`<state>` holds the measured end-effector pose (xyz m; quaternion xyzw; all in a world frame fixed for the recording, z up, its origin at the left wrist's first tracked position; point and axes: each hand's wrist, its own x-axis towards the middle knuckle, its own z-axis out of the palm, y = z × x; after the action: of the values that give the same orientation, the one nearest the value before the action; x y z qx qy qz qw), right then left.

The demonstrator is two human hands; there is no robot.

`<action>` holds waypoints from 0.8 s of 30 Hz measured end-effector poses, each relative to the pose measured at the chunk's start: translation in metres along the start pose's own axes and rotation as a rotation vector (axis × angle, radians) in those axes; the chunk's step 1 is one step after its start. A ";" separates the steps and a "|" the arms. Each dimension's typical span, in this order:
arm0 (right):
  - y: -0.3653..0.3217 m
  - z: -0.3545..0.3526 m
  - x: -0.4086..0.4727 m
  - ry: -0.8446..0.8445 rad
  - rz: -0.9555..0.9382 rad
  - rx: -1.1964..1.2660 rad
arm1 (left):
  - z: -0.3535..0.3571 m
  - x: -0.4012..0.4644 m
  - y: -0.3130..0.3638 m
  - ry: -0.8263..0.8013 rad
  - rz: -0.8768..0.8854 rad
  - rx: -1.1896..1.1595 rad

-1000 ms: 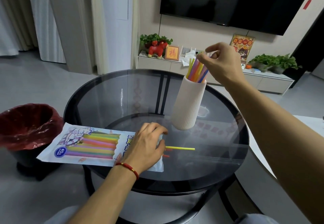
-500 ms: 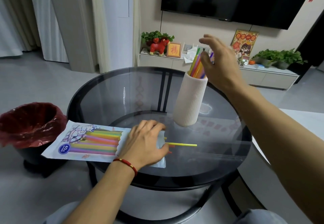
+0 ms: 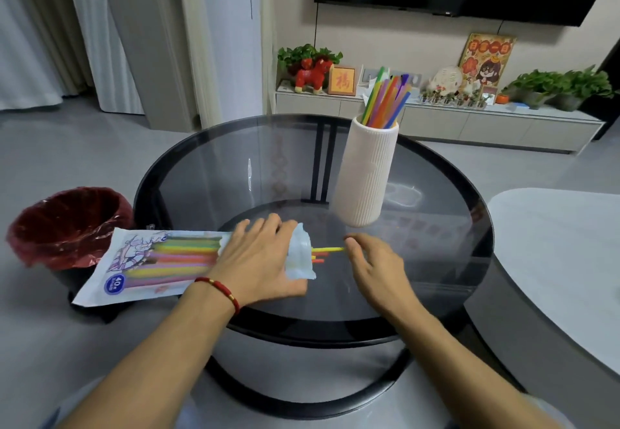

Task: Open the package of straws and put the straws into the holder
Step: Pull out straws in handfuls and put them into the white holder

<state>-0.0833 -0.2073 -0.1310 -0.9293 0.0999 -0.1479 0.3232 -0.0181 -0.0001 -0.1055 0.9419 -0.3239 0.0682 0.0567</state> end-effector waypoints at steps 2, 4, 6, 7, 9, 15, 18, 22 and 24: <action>-0.004 0.009 -0.006 0.032 0.006 0.177 | 0.000 -0.002 0.004 0.054 0.002 -0.015; -0.009 0.014 -0.008 0.008 0.007 0.271 | -0.002 -0.004 0.008 0.061 0.032 0.000; -0.010 0.015 -0.008 -0.023 0.018 0.349 | -0.007 -0.005 0.013 0.080 0.086 0.074; -0.009 0.015 -0.007 -0.045 0.026 0.377 | -0.010 -0.005 0.016 0.099 0.110 0.122; -0.010 0.013 -0.004 -0.101 0.027 0.420 | -0.020 -0.005 0.020 0.119 0.142 0.223; -0.007 0.012 0.004 -0.145 0.000 0.503 | -0.048 -0.006 0.017 0.048 0.169 0.395; -0.014 0.017 0.006 -0.248 0.016 0.671 | -0.058 -0.005 0.015 0.059 0.163 0.442; -0.024 0.023 0.006 -0.236 0.087 0.817 | -0.057 0.001 0.017 0.046 0.213 0.502; -0.024 0.022 0.006 -0.219 0.164 0.875 | -0.053 0.004 0.019 0.040 0.230 0.531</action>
<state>-0.0679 -0.1779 -0.1316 -0.7047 0.0665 -0.0509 0.7045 -0.0310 -0.0091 -0.0510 0.8794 -0.3982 0.1752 -0.1936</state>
